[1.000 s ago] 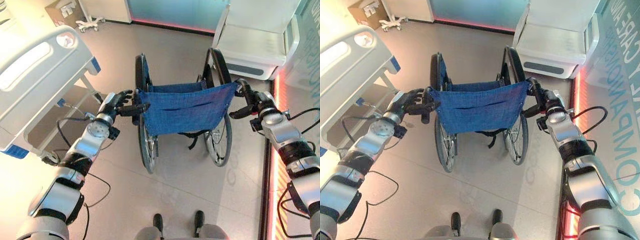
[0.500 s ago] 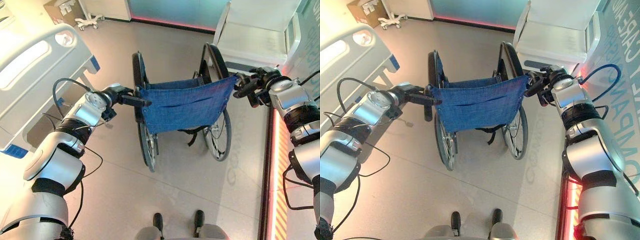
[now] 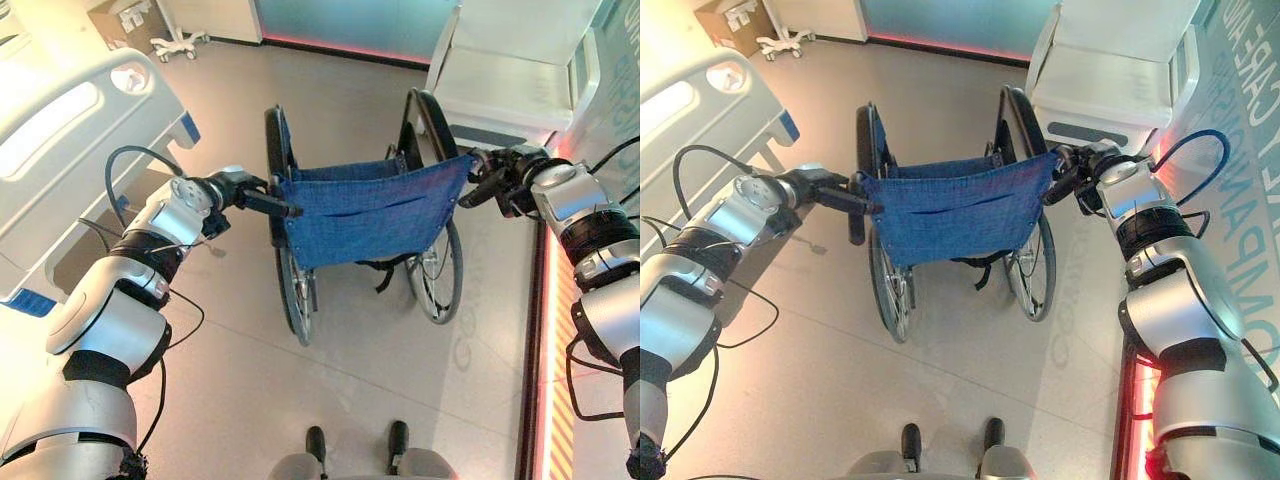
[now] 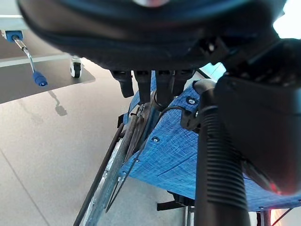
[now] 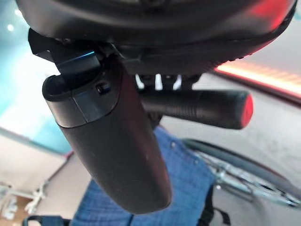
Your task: Push the wheelchair next to the bed
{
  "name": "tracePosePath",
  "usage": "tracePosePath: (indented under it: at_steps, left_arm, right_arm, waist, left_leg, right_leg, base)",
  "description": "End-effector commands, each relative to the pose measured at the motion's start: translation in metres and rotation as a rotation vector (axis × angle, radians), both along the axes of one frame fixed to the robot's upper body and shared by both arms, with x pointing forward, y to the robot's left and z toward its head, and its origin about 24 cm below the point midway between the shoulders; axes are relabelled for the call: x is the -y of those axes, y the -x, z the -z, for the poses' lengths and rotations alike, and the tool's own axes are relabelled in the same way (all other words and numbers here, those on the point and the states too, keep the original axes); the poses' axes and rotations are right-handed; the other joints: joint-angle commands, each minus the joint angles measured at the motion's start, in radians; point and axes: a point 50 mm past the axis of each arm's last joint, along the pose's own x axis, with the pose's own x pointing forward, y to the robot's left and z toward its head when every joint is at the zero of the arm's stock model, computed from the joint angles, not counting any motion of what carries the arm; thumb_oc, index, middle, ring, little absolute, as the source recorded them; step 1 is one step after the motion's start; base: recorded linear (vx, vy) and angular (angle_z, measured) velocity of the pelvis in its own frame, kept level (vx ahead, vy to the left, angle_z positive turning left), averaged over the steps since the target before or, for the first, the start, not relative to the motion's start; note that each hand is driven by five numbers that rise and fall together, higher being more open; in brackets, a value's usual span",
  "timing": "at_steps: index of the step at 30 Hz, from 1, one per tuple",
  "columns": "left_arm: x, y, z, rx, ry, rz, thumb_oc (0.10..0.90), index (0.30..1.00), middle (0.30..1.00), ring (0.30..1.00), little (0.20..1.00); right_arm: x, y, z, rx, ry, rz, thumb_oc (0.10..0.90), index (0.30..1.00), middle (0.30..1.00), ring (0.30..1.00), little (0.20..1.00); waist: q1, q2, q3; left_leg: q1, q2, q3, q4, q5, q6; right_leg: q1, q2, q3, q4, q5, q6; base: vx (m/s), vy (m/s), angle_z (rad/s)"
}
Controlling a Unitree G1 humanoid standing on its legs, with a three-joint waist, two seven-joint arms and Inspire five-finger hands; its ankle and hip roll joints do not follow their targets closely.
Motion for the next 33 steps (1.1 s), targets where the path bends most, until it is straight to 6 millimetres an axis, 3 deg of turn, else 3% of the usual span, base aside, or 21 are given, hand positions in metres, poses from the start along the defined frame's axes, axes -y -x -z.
tracePosePath:
  at_steps: [1,7,9,13,15,19,25,30,33]
  left_arm:
    - [-0.030,0.003,-0.005,-0.054,-0.211,-0.141,0.800,0.900,0.900,0.900,0.900]
    - [-0.042,0.008,0.003,-0.099,-0.230,-0.248,0.800,0.900,0.900,0.900,0.900]
    - [-0.045,0.009,0.009,-0.067,-0.126,-0.325,0.800,0.900,0.900,0.900,0.900]
    - [-0.054,0.015,0.022,-0.006,-0.059,-0.485,0.800,0.900,0.900,0.900,0.900]
    - [-0.059,0.022,0.039,-0.074,-0.038,-0.524,0.800,0.900,0.900,0.900,0.900]
    - [-0.055,0.032,0.071,-0.237,-0.042,-0.524,0.800,0.900,0.900,0.900,0.900]
    - [-0.048,0.040,0.092,-0.382,-0.043,-0.515,0.800,0.900,0.900,0.900,0.900]
    - [-0.040,0.037,0.093,-0.400,-0.060,-0.474,0.800,0.900,0.900,0.900,0.900]
    - [-0.038,0.033,0.087,-0.372,-0.158,-0.442,0.800,0.900,0.900,0.900,0.900]
  right_arm:
    - [0.001,-0.003,-0.029,0.049,0.128,0.000,0.800,0.900,0.900,0.900,0.900]
    - [-0.004,-0.004,-0.028,0.060,0.109,0.002,0.800,0.900,0.900,0.900,0.900]
    - [-0.006,-0.005,-0.026,0.063,0.100,0.000,0.800,0.900,0.900,0.900,0.900]
    - [-0.005,-0.004,-0.018,0.054,0.089,-0.001,0.800,0.900,0.900,0.900,0.900]
    - [-0.005,-0.004,-0.015,0.048,0.089,0.005,0.800,0.900,0.900,0.900,0.900]
    - [-0.004,-0.003,-0.016,0.051,0.074,0.018,0.800,0.900,0.900,0.900,0.900]
    - [-0.007,-0.003,-0.019,0.036,0.076,-0.001,0.800,0.900,0.900,0.900,0.900]
    - [-0.011,-0.004,-0.019,0.030,0.074,-0.018,0.800,0.900,0.900,0.900,0.900]
    - [-0.014,-0.004,-0.017,0.029,0.070,-0.029,0.800,0.900,0.900,0.900,0.900]
  waist:
    - [0.032,-0.037,-0.064]
    - [0.033,-0.037,-0.055]
    - [0.033,-0.038,-0.053]
    - [0.034,-0.040,-0.049]
    - [0.037,-0.043,-0.043]
    - [0.039,-0.046,-0.037]
    - [0.032,-0.045,-0.039]
    - [0.027,-0.043,-0.037]
    - [0.024,-0.042,-0.033]
  left_leg:
    - [-0.061,-0.014,-0.029,0.080,-0.077,0.003]
    - [-0.067,-0.014,-0.029,0.087,-0.075,0.002]
    - [-0.069,-0.014,-0.030,0.088,-0.074,0.002]
    - [-0.073,-0.013,-0.030,0.097,-0.075,0.001]
    - [-0.077,-0.012,-0.032,0.101,-0.075,0.001]
    - [-0.081,-0.011,-0.032,0.101,-0.073,0.002]
    - [-0.078,-0.008,-0.026,0.105,-0.072,-0.001]
    - [-0.080,-0.006,-0.022,0.112,-0.072,-0.002]
    - [-0.083,-0.005,-0.022,0.120,-0.074,-0.002]
  right_leg:
    - [-0.031,-0.022,0.024,0.100,-0.094,-0.014]
    - [-0.032,-0.024,0.022,0.101,-0.093,-0.015]
    - [-0.033,-0.024,0.023,0.102,-0.094,-0.016]
    - [-0.036,-0.026,0.022,0.108,-0.097,-0.017]
    - [-0.041,-0.027,0.020,0.114,-0.099,-0.018]
    - [-0.046,-0.024,0.018,0.121,-0.099,-0.018]
    - [-0.047,-0.022,0.019,0.126,-0.101,-0.019]
    - [-0.048,-0.022,0.023,0.130,-0.101,-0.019]
    - [-0.051,-0.023,0.027,0.133,-0.102,-0.020]
  base:
    - [0.00,0.000,0.00]
    - [0.00,0.000,0.00]
    - [0.00,0.000,0.00]
    - [-0.01,-0.009,0.05]
    - [-0.02,-0.021,0.10]
    - [-0.02,-0.025,0.04]
    - [0.00,0.000,0.00]
    - [0.00,0.000,0.00]
    - [0.00,0.000,0.00]
